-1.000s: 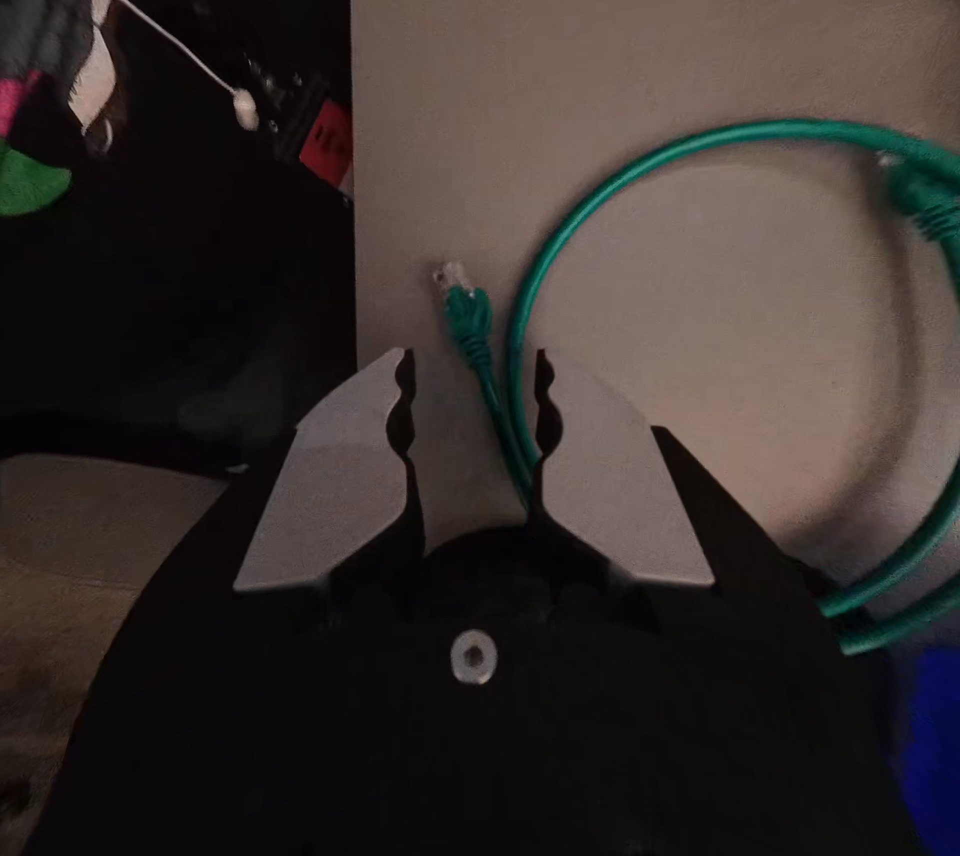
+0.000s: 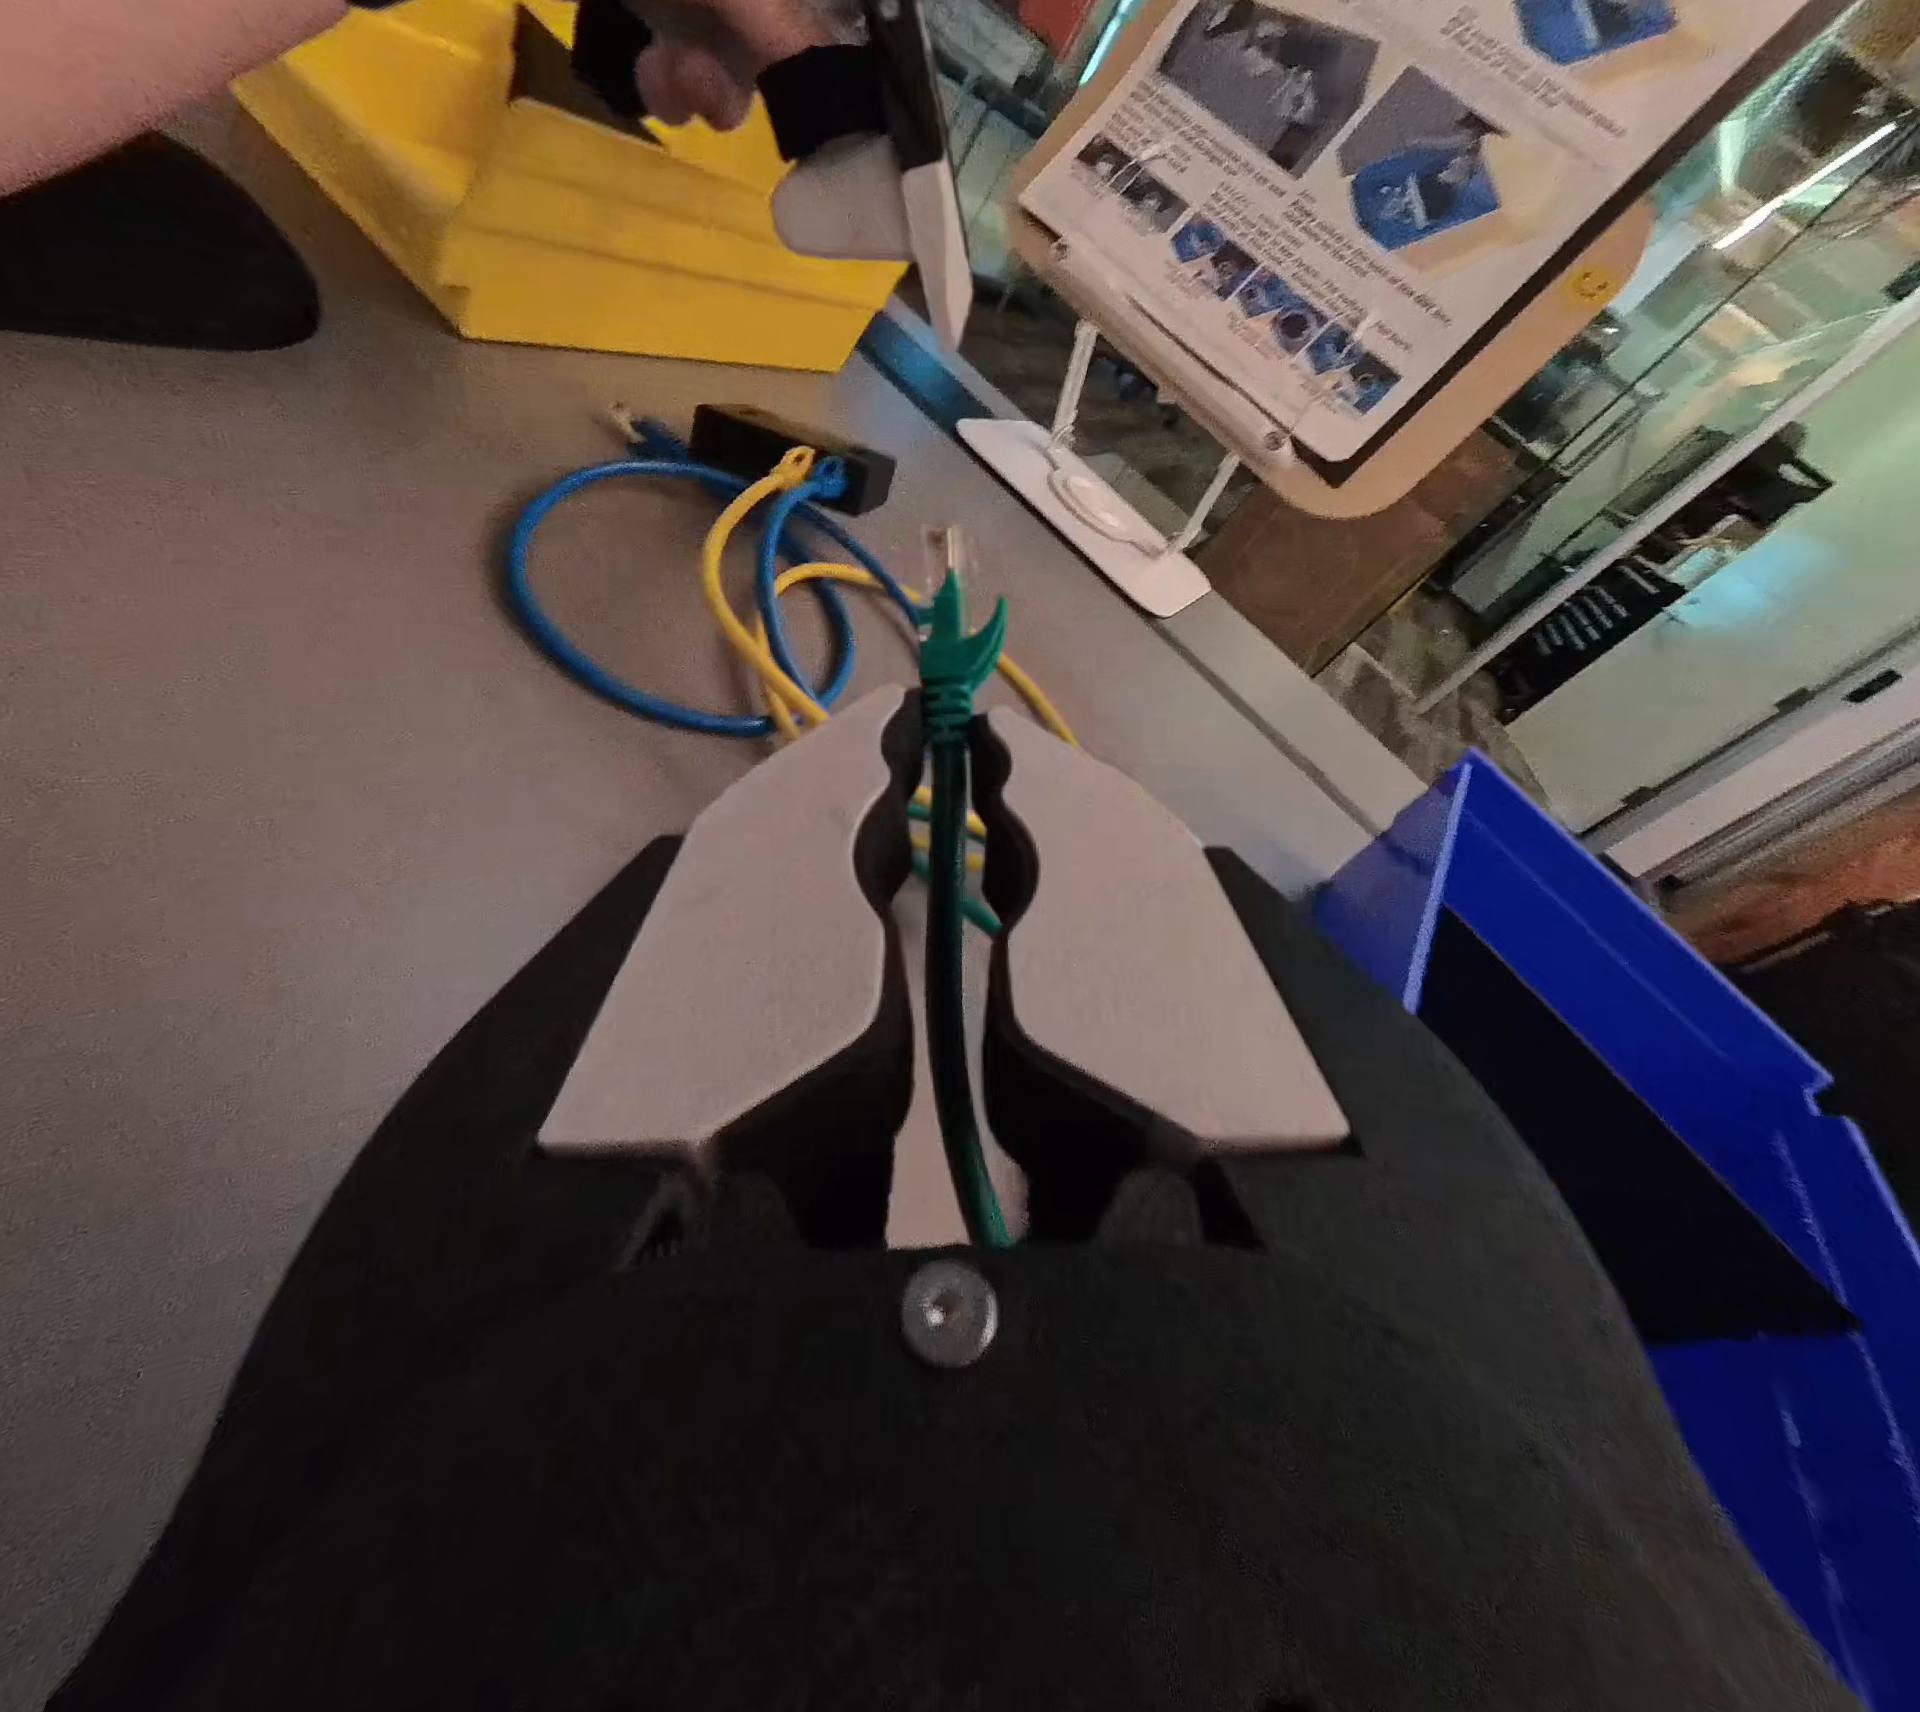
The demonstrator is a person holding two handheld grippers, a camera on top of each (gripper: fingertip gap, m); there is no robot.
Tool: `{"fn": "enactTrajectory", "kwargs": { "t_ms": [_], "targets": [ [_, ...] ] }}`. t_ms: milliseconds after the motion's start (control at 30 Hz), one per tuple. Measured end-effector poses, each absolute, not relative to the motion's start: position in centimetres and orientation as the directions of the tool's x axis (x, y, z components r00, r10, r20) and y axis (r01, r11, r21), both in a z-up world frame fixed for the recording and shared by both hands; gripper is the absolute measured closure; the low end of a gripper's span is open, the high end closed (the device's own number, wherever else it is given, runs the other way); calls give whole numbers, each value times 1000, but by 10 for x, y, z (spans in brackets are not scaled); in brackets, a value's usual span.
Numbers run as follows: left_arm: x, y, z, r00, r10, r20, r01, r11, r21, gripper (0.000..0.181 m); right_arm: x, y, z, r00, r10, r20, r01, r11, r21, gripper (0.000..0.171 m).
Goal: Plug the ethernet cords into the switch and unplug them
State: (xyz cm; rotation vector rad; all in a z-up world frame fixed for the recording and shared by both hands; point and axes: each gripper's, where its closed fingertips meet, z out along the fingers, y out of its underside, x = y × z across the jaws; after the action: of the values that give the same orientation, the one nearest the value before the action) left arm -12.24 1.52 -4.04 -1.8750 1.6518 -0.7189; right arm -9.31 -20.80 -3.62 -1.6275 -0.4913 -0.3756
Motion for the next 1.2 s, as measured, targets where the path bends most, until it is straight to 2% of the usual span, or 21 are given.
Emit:
{"fn": "enactTrajectory", "kwargs": {
  "t_ms": [133, 200, 267, 367, 467, 567, 633, 700, 800, 1000, 1033, 1067, 1100, 1133, 1200],
  "targets": [
    [-123, -1, -14, 70, -997, 13, -670, -57, -741, 97, -92, -196, -18, 867, 39, 496, 497, -34, -867, 162],
    [-114, -44, 9, -118, -981, 152, -580, -56, -813, 104, -88, -194, -7, 868, -15, 497, 497, -11, -868, 161],
    [-108, -96, 35, -350, -879, 325, -497, -121, -859, 112, -83, -193, 3, 859, -74, 506, 508, 4, -861, 161],
    [-103, -147, 42, -505, -733, 456, -538, -145, -830, 118, -79, -189, 7, 832, -126, 540, 543, -11, -839, 161],
    [-90, -166, 23, -511, -741, 436, -584, -73, -808, 121, -80, -185, 7, 813, -151, 562, 567, -16, -824, 161],
    [-81, -174, 11, -484, -731, 481, -631, -90, -771, 128, -80, -183, 8, 783, -178, 597, 602, -26, -798, 162],
    [-76, -177, 10, -485, -715, 504, -632, -112, -767, 139, -82, -181, 7, 772, -176, 610, 616, -29, -787, 162],
    [-80, -184, 12, -522, -664, 535, -637, -114, -763, 166, -79, -178, 4, 752, -176, 635, 636, -55, -770, 162],
    [-85, -184, 7, -518, -649, 557, -669, -98, -737, 167, -80, -177, 3, 743, -164, 649, 652, -44, -757, 162],
    [-87, -181, 2, -541, -681, 492, -656, -24, -755, 170, -80, -171, 0, 742, -150, 653, 653, -56, -755, 161],
    [-85, -178, 2, -538, -700, 470, -646, -15, -763, 170, -78, -171, 1, 742, -167, 650, 649, -64, -758, 158],
    [-83, -174, 3, -524, -723, 451, -639, -17, -769, 170, -77, -174, 6, 742, -198, 640, 642, -64, -764, 145],
    [-81, -170, 5, -512, -735, 445, -629, -32, -777, 170, -79, -180, 12, 756, -225, 615, 621, -50, -782, 137],
    [-81, -167, 10, -510, -732, 452, -618, -54, -784, 170, -88, -188, 18, 788, -232, 571, 586, -7, -811, 136],
    [-85, -163, 19, -515, -718, 468, -603, -85, -793, 170, -128, -202, 24, 898, -88, 432, 440, 160, -883, 148]
  ]
}}
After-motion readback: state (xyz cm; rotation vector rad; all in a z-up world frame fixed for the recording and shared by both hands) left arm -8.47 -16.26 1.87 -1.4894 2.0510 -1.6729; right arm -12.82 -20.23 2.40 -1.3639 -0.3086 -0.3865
